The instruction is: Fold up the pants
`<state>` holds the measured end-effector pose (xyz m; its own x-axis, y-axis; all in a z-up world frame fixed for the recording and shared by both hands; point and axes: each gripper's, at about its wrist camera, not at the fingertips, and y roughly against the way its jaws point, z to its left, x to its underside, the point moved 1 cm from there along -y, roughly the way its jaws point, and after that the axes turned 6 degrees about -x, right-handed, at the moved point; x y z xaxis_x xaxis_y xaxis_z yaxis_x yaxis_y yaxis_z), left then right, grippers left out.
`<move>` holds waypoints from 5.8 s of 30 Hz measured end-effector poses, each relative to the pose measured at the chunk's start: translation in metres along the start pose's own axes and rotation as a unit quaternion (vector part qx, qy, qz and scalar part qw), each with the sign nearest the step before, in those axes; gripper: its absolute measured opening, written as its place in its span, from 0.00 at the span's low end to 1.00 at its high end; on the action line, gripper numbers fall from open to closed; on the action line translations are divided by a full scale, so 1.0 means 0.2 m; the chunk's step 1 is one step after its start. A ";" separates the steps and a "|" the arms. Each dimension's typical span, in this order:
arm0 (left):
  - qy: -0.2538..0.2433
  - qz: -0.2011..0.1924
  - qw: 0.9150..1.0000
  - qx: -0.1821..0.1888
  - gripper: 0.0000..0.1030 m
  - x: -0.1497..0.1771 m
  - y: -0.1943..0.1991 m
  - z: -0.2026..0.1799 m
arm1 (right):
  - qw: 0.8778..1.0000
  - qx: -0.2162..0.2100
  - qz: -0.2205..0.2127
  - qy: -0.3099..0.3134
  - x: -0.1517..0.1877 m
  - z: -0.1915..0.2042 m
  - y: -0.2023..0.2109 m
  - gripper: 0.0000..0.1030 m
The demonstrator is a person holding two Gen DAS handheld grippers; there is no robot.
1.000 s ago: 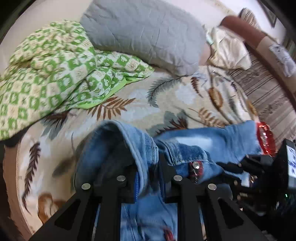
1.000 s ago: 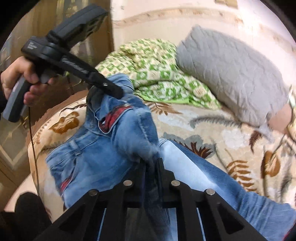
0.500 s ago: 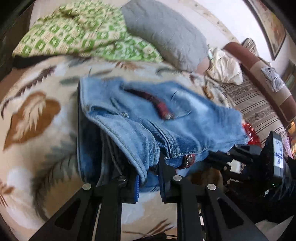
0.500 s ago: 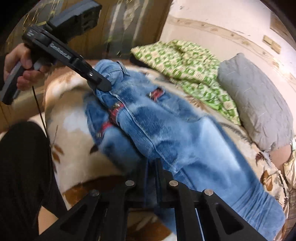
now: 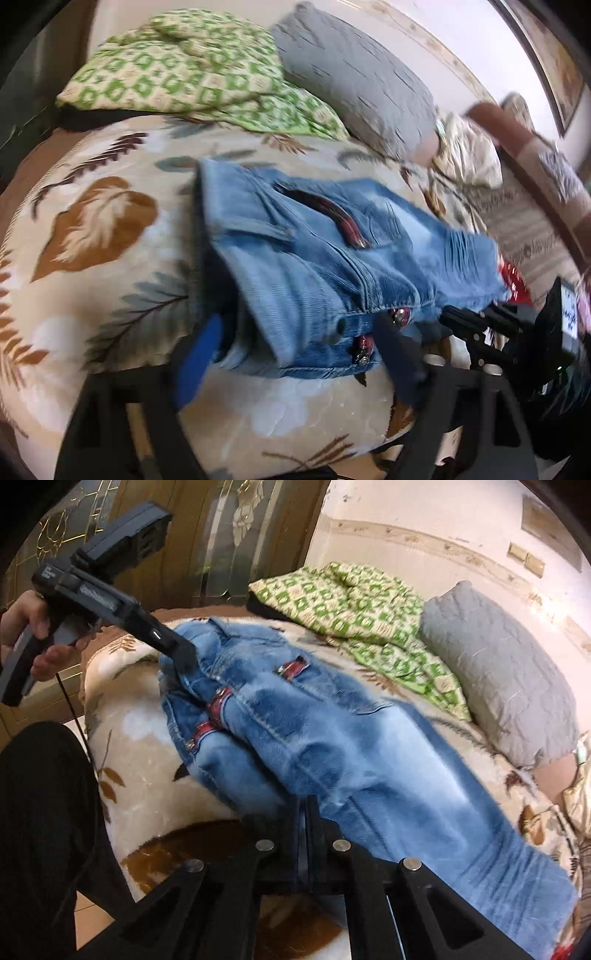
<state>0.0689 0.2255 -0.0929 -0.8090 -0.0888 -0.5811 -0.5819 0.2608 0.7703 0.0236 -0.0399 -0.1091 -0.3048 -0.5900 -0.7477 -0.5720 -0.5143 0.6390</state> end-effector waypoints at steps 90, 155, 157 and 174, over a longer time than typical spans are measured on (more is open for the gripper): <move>0.217 -0.072 0.974 0.013 1.00 0.16 -0.25 0.08 | 0.918 -0.228 0.314 -0.079 -1.18 -0.10 -1.25 0.90; 0.174 -0.204 0.953 -0.140 1.00 -0.06 0.06 0.34 | 0.937 -0.157 0.110 -0.291 -1.12 -0.74 -0.88 1.00; 0.130 -0.218 0.959 -0.130 1.00 -0.10 0.09 0.23 | 0.938 -0.145 0.085 -0.303 -1.00 -0.84 -0.65 1.00; -0.077 -0.162 0.983 -0.046 1.00 -0.36 0.12 -0.90 | 0.890 0.156 -0.014 -0.427 0.30 -1.02 0.84 1.00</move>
<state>0.0972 0.0645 0.0148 -0.5613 -0.0052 -0.8276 -0.8182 0.1542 0.5539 0.0642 -0.2881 -0.0096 -0.6790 0.1779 -0.7122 -0.7316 -0.2439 0.6366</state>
